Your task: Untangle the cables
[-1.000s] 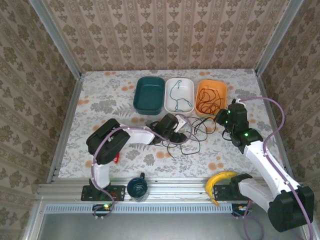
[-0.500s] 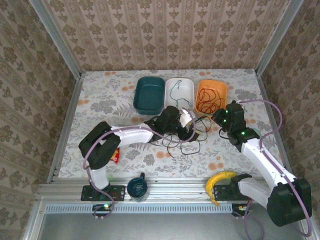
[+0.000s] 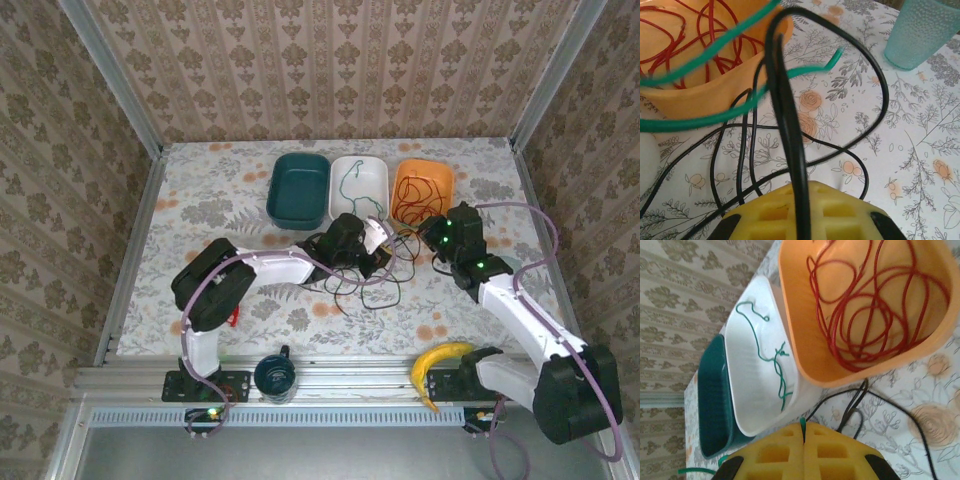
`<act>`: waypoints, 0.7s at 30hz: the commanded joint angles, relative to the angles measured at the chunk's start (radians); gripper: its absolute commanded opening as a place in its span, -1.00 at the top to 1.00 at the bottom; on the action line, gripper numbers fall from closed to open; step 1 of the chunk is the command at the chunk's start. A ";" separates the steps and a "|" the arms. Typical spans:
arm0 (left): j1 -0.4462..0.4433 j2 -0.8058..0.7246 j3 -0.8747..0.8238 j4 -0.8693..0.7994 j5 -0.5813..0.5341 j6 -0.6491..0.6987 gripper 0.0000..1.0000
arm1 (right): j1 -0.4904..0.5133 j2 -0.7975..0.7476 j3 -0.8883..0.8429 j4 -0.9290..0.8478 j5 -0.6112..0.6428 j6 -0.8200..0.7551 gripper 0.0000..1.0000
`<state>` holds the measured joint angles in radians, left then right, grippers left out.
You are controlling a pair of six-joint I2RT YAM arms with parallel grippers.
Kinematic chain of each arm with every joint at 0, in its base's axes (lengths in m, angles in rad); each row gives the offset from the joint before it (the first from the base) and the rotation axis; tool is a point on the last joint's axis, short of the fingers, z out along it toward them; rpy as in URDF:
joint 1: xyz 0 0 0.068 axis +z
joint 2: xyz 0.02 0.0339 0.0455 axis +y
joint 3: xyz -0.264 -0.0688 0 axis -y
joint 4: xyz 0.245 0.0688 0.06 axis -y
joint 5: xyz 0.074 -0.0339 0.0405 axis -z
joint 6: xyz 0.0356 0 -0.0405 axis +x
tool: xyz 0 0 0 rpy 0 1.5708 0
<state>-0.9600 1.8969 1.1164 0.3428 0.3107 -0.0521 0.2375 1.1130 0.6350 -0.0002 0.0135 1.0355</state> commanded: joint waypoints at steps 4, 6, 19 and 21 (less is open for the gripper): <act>-0.026 -0.059 0.072 -0.045 0.070 0.045 1.00 | 0.059 0.074 -0.004 0.138 -0.024 0.062 1.00; -0.025 -0.056 0.072 -0.061 0.074 0.049 1.00 | 0.062 0.083 -0.006 0.164 -0.033 0.070 1.00; 0.051 -0.176 -0.202 -0.063 0.033 -0.013 1.00 | 0.020 0.085 0.023 0.314 -0.065 -0.014 1.00; 0.071 -0.207 -0.250 -0.035 0.013 -0.038 1.00 | 0.012 0.134 0.050 0.325 -0.083 -0.025 1.00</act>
<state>-0.9123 1.7470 0.9119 0.2768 0.3454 -0.0467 0.2584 1.2007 0.6346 0.2684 -0.0425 1.0466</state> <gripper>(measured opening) 0.069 0.067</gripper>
